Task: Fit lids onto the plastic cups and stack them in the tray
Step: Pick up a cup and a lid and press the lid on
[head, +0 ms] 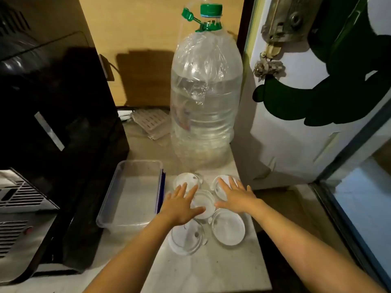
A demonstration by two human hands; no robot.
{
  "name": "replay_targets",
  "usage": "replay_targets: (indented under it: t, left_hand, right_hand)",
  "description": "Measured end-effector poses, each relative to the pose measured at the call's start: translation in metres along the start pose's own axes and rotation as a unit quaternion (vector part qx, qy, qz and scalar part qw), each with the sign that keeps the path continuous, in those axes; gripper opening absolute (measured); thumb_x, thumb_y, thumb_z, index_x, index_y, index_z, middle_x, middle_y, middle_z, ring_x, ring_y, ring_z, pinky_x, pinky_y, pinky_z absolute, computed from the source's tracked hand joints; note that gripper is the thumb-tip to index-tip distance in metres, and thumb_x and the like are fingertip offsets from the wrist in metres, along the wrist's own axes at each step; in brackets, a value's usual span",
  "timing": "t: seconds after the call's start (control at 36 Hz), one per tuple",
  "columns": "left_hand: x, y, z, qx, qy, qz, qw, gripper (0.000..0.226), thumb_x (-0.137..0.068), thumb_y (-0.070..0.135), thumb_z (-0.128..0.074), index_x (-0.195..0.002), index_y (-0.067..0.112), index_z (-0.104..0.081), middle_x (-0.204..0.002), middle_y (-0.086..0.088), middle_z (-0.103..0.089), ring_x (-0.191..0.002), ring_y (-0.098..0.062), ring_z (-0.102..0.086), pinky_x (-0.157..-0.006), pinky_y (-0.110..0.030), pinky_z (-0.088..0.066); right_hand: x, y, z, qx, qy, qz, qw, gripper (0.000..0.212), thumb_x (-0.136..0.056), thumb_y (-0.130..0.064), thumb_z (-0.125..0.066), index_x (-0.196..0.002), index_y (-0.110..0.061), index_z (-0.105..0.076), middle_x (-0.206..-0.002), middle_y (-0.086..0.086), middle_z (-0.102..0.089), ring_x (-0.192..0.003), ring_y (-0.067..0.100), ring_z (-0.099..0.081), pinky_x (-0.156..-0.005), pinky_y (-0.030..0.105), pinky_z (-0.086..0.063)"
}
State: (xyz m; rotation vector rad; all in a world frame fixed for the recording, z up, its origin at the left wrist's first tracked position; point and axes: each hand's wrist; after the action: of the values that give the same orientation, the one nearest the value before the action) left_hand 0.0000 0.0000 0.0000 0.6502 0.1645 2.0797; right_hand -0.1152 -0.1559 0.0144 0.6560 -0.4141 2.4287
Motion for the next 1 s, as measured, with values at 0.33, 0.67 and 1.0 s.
replay_targets:
  t: [0.33,0.67,1.0]
  left_hand:
    - [-0.007,-0.007,0.016,0.125,0.044,0.02,0.991,0.076,-0.086,0.051,-0.047,-0.146,0.029,-0.005,-0.158,-0.007,0.002,-0.144,-0.025,-0.007,-0.117,-0.042,-0.015]
    - [-0.009,-0.011,0.014,0.156,0.055,0.028,0.986,0.077,-0.086,0.05,-0.049,-0.146,0.027,-0.006,-0.158,-0.005,-0.003,-0.144,-0.023,-0.008,-0.118,-0.042,-0.014]
    - [-0.011,-0.015,0.019,0.195,0.073,0.026,0.978,0.077,-0.086,0.046,-0.052,-0.146,0.026,-0.009,-0.157,-0.009,-0.012,-0.142,-0.025,-0.015,-0.116,-0.043,-0.019]
  right_hand:
    - [-0.035,0.025,0.012,-0.037,-0.002,-0.019,0.999,0.102,-0.079,-0.056,-0.061,-0.15,-0.028,0.006,-0.16,0.01,0.011,-0.148,0.031,0.001,-0.118,0.05,-0.016]
    - [-0.049,0.019,0.013,-0.052,0.006,0.003,0.999,0.113,-0.073,-0.043,-0.074,-0.151,-0.012,0.002,-0.161,0.006,-0.001,-0.148,0.027,-0.009,-0.116,0.043,-0.026]
    - [-0.044,0.018,0.019,-0.082,0.027,0.007,0.996,0.106,-0.073,-0.038,-0.075,-0.15,-0.011,-0.007,-0.159,0.007,-0.014,-0.145,0.028,-0.019,-0.112,0.04,-0.031]
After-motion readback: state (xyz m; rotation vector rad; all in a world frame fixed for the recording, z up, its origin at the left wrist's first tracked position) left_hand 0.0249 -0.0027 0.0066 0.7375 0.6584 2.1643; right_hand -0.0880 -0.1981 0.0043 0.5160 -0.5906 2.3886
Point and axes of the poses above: each hand's wrist, its own x-axis away from the middle knuckle, its own z-axis out of the back of the hand, y = z × x
